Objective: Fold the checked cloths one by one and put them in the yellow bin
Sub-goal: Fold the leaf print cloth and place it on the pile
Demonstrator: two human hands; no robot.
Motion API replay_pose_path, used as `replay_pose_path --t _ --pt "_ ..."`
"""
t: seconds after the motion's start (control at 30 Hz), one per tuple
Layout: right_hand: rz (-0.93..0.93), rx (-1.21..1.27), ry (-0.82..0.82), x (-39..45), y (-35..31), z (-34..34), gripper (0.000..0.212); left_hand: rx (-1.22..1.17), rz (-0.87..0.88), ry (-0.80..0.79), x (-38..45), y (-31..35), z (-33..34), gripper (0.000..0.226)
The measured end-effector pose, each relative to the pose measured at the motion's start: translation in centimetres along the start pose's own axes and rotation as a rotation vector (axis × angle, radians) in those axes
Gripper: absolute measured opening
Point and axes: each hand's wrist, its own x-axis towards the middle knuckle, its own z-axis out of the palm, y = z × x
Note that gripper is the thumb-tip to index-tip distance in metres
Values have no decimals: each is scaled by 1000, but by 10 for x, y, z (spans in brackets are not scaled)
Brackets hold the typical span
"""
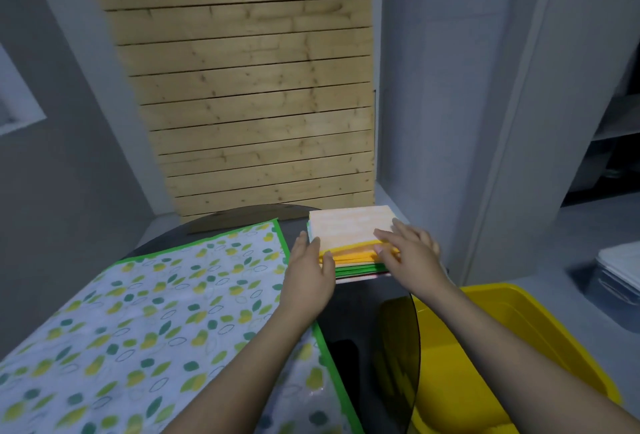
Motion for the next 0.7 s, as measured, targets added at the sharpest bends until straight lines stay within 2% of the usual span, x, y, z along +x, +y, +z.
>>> replay_pose_path --t 0.17,0.3,0.37,0.47,0.53,0.6,0.7 --pt "-125 57 -25 -27 -24 -4 41 39 -33 -24 -43 -6 -34 46" --pt "-226 63 -57 -53 -42 -2 40 125 -71 -118 -85 -26 -60 48" --pt "-289 63 -79 -68 -50 2 49 205 -86 -184 -109 -38 -74 51" --pt "-365 59 -191 -87 -58 13 78 355 -122 -336 -147 -57 -89 70" --pt "-421 60 -279 -100 -61 23 90 452 -174 -436 -168 -72 -95 67" --pt "-467 50 -363 -113 -63 32 87 511 -190 -495 -182 -85 -99 76" --pt "-500 -6 -468 -126 -68 43 86 539 -129 -465 -192 -93 -97 97"
